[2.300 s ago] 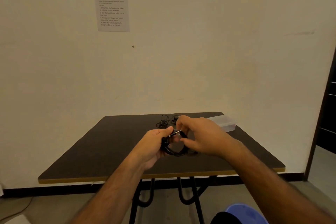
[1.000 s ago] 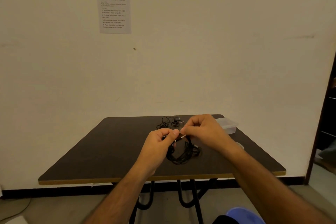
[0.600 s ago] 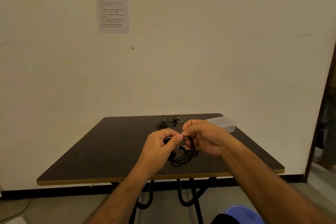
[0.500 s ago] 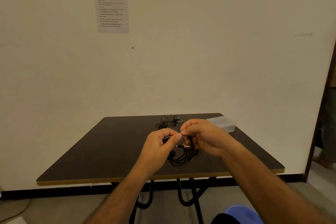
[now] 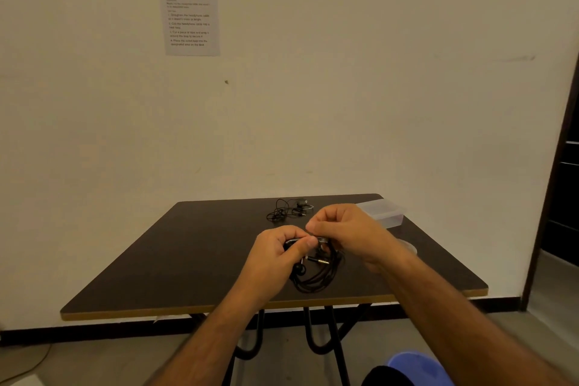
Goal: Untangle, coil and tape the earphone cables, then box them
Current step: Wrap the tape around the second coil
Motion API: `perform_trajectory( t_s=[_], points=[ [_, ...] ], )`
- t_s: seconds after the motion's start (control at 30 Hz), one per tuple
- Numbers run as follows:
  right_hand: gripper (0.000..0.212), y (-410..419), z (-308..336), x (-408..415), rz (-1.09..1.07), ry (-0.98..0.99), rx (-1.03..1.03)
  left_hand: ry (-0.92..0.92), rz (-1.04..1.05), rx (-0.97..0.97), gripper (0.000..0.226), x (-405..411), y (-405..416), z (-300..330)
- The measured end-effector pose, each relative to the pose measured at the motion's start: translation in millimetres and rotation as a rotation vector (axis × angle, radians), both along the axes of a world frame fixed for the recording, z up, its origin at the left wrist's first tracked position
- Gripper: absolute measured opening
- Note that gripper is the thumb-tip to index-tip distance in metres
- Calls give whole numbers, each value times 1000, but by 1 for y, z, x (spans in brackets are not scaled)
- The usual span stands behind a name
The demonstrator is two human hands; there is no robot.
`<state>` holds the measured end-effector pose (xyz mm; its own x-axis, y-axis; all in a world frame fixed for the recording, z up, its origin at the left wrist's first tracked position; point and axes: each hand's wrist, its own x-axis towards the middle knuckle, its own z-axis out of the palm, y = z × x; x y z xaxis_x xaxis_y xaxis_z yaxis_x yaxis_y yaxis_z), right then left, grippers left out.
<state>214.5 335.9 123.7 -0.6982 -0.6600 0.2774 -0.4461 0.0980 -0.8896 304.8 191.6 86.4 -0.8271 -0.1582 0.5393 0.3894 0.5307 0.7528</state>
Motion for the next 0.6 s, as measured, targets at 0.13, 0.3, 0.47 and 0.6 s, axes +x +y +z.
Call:
perform_trajectory(
  t_s=[0.13, 0.3, 0.47, 0.6],
  points=[
    [14, 9, 8, -2, -58, 246, -24, -2, 25, 36, 16, -2, -3, 1],
    [12, 23, 21, 5, 42, 519, 165, -10, 39, 39, 18, -4, -6, 0],
    [16, 20, 19, 7, 38, 629, 291, 8, 49, 21, 16, -4, -4, 0],
    [9, 16, 15, 4, -11, 620, 307, 26, 95, -33, 11, -5, -2, -1]
  ],
)
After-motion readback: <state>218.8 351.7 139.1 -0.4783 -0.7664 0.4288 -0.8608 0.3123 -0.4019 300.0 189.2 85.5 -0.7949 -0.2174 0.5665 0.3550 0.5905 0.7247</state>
